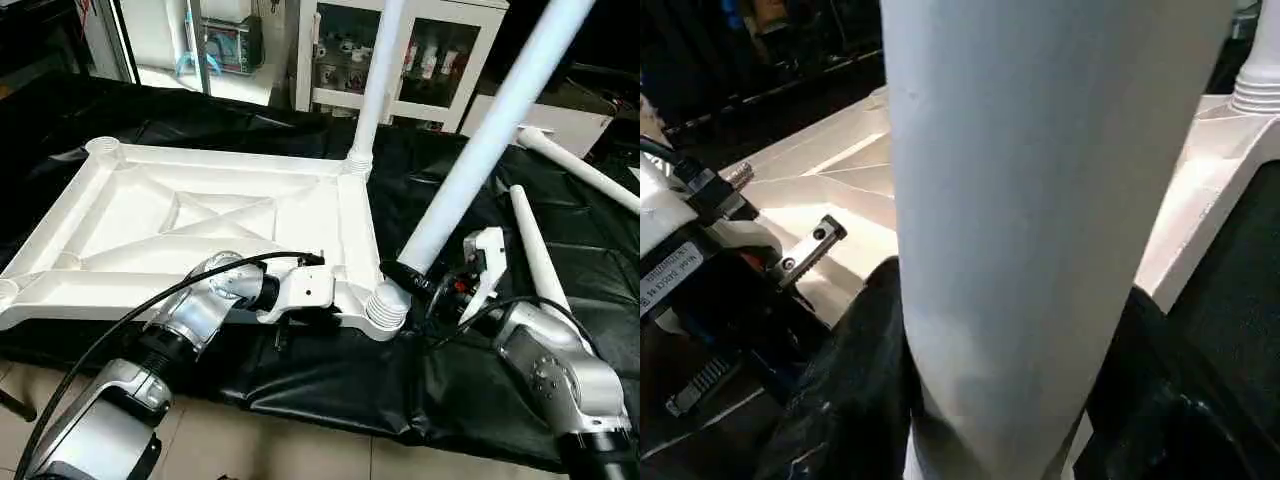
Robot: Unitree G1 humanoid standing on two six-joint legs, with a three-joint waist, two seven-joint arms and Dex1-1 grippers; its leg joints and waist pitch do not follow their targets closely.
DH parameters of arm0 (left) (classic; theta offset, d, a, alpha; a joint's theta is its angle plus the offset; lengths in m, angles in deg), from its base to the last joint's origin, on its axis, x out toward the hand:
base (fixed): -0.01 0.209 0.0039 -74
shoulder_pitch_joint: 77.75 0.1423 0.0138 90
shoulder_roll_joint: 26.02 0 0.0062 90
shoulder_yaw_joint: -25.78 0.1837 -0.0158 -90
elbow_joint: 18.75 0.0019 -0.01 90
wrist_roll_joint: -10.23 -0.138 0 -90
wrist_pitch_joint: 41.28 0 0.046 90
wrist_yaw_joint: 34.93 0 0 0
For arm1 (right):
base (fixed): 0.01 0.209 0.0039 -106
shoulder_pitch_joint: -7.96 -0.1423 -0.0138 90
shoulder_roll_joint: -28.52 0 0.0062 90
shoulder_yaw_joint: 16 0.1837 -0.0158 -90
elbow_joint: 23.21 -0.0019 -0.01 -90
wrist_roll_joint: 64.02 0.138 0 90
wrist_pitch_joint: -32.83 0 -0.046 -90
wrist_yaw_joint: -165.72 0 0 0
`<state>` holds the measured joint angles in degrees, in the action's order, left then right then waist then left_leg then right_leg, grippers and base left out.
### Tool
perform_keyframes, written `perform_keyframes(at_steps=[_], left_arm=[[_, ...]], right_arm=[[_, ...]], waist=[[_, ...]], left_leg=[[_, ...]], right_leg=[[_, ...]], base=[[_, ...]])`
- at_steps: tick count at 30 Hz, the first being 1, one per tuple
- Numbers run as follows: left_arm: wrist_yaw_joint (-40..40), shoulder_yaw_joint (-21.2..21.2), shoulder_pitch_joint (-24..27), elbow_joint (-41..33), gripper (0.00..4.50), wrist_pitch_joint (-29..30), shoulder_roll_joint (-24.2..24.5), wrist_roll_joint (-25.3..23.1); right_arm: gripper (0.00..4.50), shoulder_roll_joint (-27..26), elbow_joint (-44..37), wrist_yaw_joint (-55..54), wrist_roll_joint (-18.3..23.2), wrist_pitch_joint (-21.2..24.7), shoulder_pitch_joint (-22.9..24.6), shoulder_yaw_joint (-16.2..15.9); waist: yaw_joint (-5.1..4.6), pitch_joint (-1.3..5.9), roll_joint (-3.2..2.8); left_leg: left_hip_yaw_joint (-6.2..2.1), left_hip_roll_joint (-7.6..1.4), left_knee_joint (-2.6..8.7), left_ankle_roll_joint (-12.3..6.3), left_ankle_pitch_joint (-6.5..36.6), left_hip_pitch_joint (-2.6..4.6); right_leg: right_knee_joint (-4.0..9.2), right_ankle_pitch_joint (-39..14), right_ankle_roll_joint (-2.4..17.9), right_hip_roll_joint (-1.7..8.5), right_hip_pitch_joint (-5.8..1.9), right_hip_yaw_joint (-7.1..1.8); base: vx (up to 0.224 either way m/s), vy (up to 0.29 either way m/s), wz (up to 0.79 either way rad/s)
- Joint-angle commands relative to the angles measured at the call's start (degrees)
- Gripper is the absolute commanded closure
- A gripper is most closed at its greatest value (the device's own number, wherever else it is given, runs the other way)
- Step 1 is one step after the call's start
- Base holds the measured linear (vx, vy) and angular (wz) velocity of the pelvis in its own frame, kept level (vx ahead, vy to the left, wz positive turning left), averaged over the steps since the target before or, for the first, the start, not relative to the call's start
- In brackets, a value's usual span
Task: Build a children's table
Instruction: Insert table leg to table base
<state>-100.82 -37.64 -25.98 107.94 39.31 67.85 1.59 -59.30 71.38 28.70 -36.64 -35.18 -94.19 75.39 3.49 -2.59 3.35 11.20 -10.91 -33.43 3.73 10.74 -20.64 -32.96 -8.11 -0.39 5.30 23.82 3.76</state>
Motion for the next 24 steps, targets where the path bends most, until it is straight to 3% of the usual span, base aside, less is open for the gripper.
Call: perform_keyframes(at_steps=[1, 9, 17, 24], left_arm=[[-1.53, 1.48, 1.21, 1.5, 4.5, 0.02, 0.51, -1.42], [-1.29, 1.39, 0.93, 1.9, 4.5, -0.01, 0.33, -1.52], [-1.06, 1.15, 0.63, 2.29, 4.5, -0.04, 0.15, -1.53], [-1.06, 1.09, 0.65, 2.23, 4.5, 0.05, 0.05, -1.56]], right_arm=[[2.67, 1.16, 2.66, -2.2, -3.11, 1.53, 2.82, -0.09], [2.67, 3.21, -2.18, -0.44, -7.08, -0.67, 6.27, -5.4], [2.67, 3.3, -2.29, -1.64, -9.08, -1.62, 7.23, -7.25], [2.67, 3.24, -0.6, -3.23, -11.78, -1.73, 7.1, -9.26]], waist=[[-0.09, 1.97, -0.53], [-0.04, 1.81, -0.52], [-0.39, 1.44, -0.44], [-0.68, 1.29, -0.43]], left_leg=[[-1.77, -2.58, 5.35, 1.08, 25.46, 0.78], [-1.85, -2.59, 5.66, 0.79, 25.66, 0.91], [-2.18, -2.56, 5.91, 0.92, 28.7, 1.28], [-2.42, -2.55, 6.17, 1.16, 29.83, 1.35]], right_leg=[[5.25, -29.82, 6.32, 3.42, -1.19, -2.27], [5.59, -31.58, 5.32, 3.48, -1.24, -2.27], [6.44, -36.75, 3.5, 3.65, -0.96, -2.04], [6.8, -38.29, 2.77, 3.64, -0.83, -1.96]], base=[[0.0, 0.0, 0.0], [0.0, 0.0, 0.0], [0.0, 0.0, 0.0], [0.0, 0.0, 0.0]])
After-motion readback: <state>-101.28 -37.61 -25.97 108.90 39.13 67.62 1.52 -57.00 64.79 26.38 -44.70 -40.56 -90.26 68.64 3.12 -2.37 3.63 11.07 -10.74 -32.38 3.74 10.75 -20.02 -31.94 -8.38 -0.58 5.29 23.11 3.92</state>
